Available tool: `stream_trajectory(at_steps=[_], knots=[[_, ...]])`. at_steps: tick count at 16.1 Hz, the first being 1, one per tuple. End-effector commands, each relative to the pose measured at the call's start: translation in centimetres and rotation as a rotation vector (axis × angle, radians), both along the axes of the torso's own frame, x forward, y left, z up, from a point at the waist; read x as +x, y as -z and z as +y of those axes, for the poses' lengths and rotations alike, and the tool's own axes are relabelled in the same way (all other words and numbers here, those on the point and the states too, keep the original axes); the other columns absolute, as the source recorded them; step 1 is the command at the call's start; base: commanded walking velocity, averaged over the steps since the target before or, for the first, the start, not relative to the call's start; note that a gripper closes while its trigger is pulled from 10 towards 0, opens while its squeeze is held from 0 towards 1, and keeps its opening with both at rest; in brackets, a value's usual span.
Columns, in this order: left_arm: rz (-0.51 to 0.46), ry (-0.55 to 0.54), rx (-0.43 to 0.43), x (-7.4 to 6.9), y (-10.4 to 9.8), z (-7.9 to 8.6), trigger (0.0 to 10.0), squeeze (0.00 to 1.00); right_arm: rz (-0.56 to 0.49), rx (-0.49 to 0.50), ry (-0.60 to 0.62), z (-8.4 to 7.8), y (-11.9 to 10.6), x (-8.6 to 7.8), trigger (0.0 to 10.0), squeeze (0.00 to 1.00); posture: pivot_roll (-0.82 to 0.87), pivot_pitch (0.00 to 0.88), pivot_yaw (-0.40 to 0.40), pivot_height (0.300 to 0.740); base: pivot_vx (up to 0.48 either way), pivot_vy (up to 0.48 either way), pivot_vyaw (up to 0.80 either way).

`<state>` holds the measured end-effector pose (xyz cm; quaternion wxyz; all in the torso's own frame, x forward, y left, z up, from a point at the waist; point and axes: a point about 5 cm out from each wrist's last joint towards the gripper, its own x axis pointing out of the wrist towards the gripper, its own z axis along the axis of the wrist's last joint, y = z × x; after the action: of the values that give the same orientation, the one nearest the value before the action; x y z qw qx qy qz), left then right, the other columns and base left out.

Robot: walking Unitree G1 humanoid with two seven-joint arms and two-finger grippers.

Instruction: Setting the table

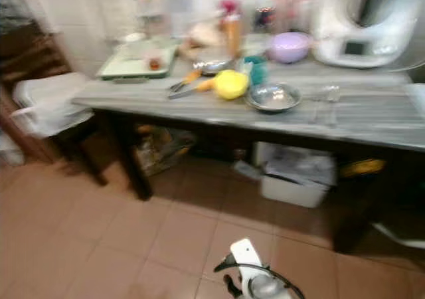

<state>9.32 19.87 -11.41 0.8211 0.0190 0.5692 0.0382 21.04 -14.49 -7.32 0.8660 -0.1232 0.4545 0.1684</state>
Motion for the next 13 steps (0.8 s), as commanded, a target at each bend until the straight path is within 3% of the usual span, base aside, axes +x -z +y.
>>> stream_trajectory(at_steps=[1, 4, 7, 10, 13], knots=[[0.002, -0.005, 0.017, -0.1, 0.0, 0.3, 10.0, 0.00, 0.003, -0.007, -0.025, 0.4, -0.1, 0.2, 10.0, 0.00, -0.10, 0.000, 0.058, 0.740, 0.000, 0.000, 0.80], [-0.014, 0.048, 0.044, 0.0, 0.0, 0.0, 10.0, 0.00, -0.004, -0.008, -0.038, 1.1, -0.3, 0.6, 10.0, 0.00, -0.10, 0.000, 0.058, 0.740, 0.000, 0.000, 0.80], [-0.045, 0.031, 0.055, -0.1, -0.1, -0.1, 10.0, 0.00, 0.012, 0.004, -0.020, 0.8, 0.0, 0.0, 10.0, 0.00, -0.10, 0.000, 0.061, 0.740, 0.000, 0.000, 0.80], [-0.074, 0.026, 0.072, 1.4, -0.4, 0.0, 10.0, 0.00, 0.033, 0.006, -0.021, 0.5, 0.4, -0.7, 10.0, 0.00, -0.09, 0.000, 0.062, 0.740, 0.000, 0.000, 0.80], [-0.071, 0.039, 0.056, 1.3, -0.4, -0.1, 10.0, 0.00, 0.048, 0.002, -0.019, 0.3, 0.6, -1.2, 10.0, 0.00, -0.09, 0.000, 0.064, 0.740, 0.000, 0.000, 0.80]])
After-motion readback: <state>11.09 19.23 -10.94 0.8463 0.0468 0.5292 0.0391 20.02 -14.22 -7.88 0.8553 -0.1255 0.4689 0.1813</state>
